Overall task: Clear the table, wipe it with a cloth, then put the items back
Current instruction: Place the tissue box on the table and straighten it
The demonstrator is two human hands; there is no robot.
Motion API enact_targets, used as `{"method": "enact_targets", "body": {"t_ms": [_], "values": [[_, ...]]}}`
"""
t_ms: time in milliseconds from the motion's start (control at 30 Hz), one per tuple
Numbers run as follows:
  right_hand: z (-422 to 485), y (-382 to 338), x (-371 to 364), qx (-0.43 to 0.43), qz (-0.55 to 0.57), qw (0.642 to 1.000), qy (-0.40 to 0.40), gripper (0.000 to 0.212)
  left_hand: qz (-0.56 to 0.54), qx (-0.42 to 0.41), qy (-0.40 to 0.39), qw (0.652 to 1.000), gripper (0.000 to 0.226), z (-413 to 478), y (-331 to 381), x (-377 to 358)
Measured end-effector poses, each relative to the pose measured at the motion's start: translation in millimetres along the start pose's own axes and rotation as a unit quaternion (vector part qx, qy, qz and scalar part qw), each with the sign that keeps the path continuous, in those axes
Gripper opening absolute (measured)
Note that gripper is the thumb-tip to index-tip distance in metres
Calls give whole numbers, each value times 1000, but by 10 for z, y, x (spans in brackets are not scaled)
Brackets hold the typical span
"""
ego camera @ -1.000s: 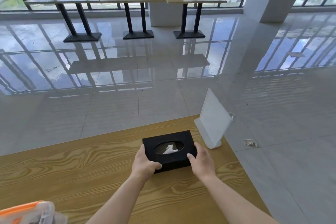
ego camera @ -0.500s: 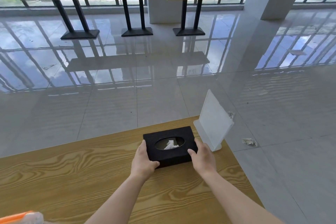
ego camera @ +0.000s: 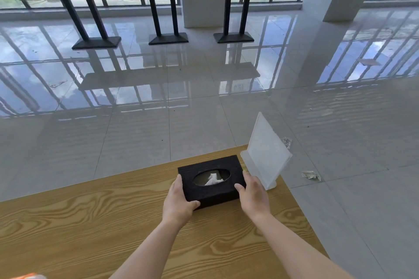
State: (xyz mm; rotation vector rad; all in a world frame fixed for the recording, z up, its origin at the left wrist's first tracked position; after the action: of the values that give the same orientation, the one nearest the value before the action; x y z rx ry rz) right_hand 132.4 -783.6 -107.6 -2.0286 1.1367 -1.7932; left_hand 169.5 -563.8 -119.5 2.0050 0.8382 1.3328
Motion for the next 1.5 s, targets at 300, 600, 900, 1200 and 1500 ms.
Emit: {"method": "enact_targets", "body": {"t_ms": [300, 600, 900, 1200, 1500], "values": [[1, -4, 13, 3, 24, 999, -29, 78, -2, -5, 2, 1000, 100, 36, -35, -29], [63, 20, 18, -2, 31, 999, -12, 77, -1, -16, 1, 1000, 99, 79, 26, -85], [115, 37, 28, -9, 23, 999, -21, 74, 15, -33, 4, 999, 93, 119, -15, -91], [89, 28, 48, -12, 21, 1000, -20, 75, 27, -17, 0, 999, 92, 146, -43, -104], [73, 1, 69, -18, 27, 999, -21, 76, 29, -11, -2, 1000, 94, 164, -63, -122]]}}
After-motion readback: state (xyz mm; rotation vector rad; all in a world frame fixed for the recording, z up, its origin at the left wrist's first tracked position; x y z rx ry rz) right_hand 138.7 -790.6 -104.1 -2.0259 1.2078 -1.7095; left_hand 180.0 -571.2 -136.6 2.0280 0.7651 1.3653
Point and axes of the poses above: each hand's wrist, its own z-axis towards the middle knuckle, its own x-axis out of the back of the hand, y = z × x, the point moved 1 cm from there along z, towards the middle knuckle, and after that the axes turned 5 degrees about -y, right-handed, at the moved point
